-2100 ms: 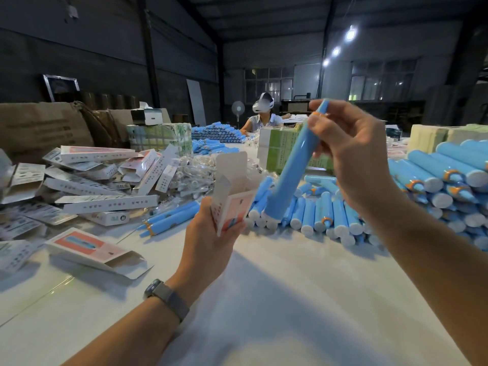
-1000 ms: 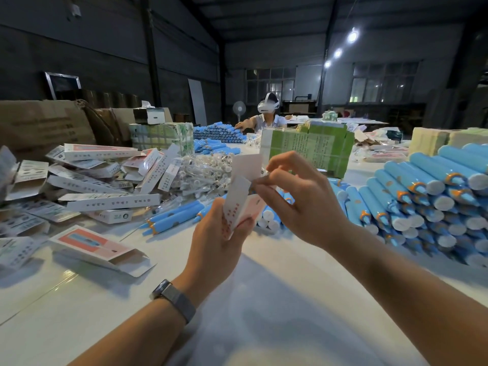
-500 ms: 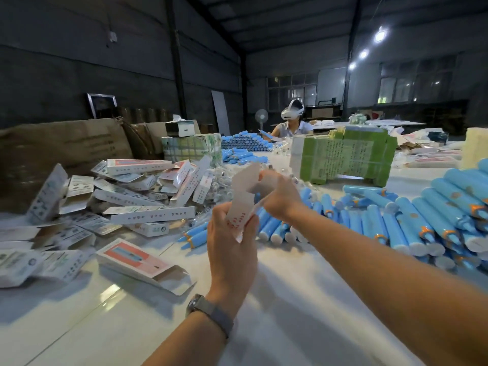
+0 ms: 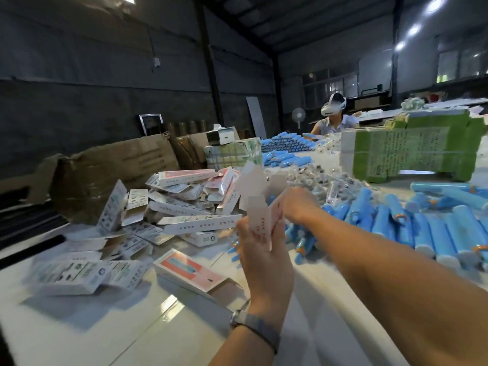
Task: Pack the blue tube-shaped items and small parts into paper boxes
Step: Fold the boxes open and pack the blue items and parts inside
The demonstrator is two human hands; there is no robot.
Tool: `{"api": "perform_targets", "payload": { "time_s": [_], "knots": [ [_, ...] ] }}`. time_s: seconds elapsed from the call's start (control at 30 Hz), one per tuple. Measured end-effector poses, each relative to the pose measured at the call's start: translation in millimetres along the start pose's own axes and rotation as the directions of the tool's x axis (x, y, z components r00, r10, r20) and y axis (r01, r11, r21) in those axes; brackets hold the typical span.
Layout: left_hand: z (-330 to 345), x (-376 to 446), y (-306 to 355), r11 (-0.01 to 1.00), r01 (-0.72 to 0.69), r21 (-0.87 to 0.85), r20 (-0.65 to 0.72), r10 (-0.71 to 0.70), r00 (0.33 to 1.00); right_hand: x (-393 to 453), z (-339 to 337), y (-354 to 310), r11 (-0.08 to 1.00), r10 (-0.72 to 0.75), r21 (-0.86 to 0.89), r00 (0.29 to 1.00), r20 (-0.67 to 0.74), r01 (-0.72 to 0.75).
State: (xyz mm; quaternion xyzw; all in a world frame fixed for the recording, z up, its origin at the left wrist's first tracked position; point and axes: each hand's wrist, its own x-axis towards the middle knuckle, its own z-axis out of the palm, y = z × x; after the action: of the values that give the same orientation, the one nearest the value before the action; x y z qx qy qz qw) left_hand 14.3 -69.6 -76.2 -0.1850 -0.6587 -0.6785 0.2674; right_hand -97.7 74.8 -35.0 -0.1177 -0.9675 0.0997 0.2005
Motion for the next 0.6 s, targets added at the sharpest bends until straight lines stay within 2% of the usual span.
{"api": "perform_targets", "payload": {
  "time_s": [0.13,0.23,0.3,0.4,0.5,0.6],
  "knots": [
    [1,-5,4,1.0,-0.028,0.006,-0.019,0.028,0.999,-14,-25,4,0.985,-0.038,0.163,0.989,-0.14,0.061],
    [2,-7,10,0.997,-0.073,0.011,0.005,0.073,0.997,-37,-56,7,0.928,-0.052,0.343,0.963,-0.264,0.144],
    [3,-11,13,0.995,-0.096,-0.011,0.045,0.096,0.994,-62,-80,8,0.854,-0.012,0.48,0.931,-0.365,0.2],
    [5,-17,16,0.994,-0.113,-0.007,0.064,0.114,0.991,-111,-122,15,0.687,0.071,0.646,0.853,-0.516,0.333],
    [7,-21,16,0.992,-0.122,-0.01,0.103,0.122,0.987,-165,-164,25,0.539,0.174,0.696,0.746,-0.642,0.474],
    [9,-22,14,0.993,-0.114,0.009,0.138,0.111,0.984,-199,-189,30,0.47,0.234,0.716,0.709,-0.665,0.516]
  ]
}}
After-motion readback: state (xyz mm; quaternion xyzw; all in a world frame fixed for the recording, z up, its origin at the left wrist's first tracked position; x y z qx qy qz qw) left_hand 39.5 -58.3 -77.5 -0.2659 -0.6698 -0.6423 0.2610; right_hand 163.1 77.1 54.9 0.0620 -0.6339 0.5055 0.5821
